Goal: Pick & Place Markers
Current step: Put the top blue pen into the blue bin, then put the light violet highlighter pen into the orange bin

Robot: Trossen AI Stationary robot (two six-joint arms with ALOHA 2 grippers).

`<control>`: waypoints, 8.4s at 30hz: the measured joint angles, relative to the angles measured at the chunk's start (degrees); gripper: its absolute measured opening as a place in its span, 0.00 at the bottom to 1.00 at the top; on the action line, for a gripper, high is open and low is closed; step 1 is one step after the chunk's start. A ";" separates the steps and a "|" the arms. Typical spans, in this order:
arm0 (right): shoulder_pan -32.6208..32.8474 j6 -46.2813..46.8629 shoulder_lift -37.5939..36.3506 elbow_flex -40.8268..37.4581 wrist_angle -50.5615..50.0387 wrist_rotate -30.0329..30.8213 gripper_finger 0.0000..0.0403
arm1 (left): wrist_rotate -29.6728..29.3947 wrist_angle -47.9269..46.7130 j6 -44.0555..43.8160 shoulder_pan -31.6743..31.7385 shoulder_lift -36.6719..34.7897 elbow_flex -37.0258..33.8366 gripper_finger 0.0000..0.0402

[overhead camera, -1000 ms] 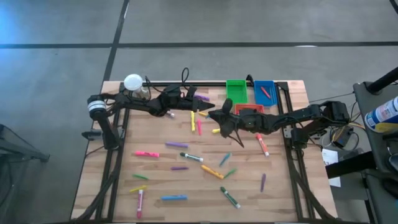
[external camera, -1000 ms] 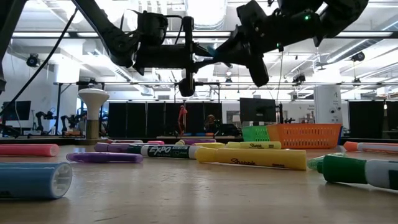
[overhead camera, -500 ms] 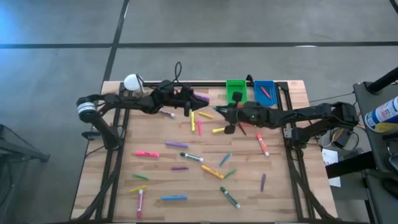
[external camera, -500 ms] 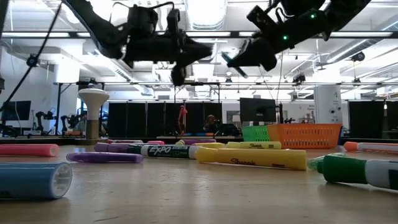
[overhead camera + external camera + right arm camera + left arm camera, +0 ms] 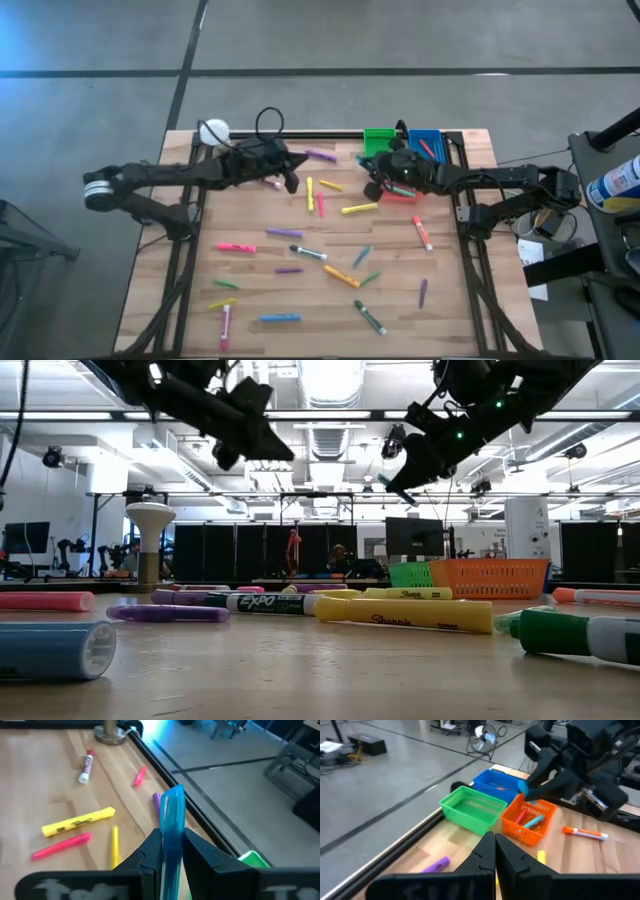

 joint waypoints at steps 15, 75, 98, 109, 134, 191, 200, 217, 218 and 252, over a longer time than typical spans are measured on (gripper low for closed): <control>-7.38 1.48 -0.54 1.15 -8.05 -0.17 0.13 | 2.22 -8.38 2.98 0.11 -6.79 -1.19 0.00; -40.18 22.25 23.34 18.19 -45.54 2.97 0.30 | 9.45 15.35 -2.28 3.43 -20.30 -25.68 0.02; -26.13 10.44 -13.45 -9.51 -15.81 -14.73 0.12 | 23.61 -0.99 -6.79 2.72 -21.66 -19.03 0.00; -20.79 8.61 -21.28 -14.76 -10.04 -14.72 0.11 | 17.40 -30.40 -12.93 -2.51 -13.72 -8.46 0.10; -19.53 5.67 -21.79 -14.80 -9.00 -14.69 0.11 | 8.33 -47.68 -12.30 -17.27 8.18 -0.14 0.33; 6.10 1.69 -14.92 -12.01 -2.14 -10.07 0.37 | 31.63 -44.93 -14.88 -5.65 15.28 14.12 0.11; 17.24 -11.60 2.05 -2.76 0.86 6.77 0.46 | 42.67 -34.27 -25.50 -1.34 15.30 13.73 0.11; 20.95 -37.93 24.76 20.51 -4.27 15.10 0.48 | 45.72 -32.85 -30.74 -0.52 15.30 13.73 0.11; 20.95 -37.99 25.50 21.63 -5.82 15.12 0.48 | 45.82 -32.85 -30.74 -0.50 15.30 13.73 0.11; 10.39 -14.15 9.99 12.23 -35.75 13.95 0.16 | 35.13 -19.72 -13.01 1.13 7.07 7.20 0.29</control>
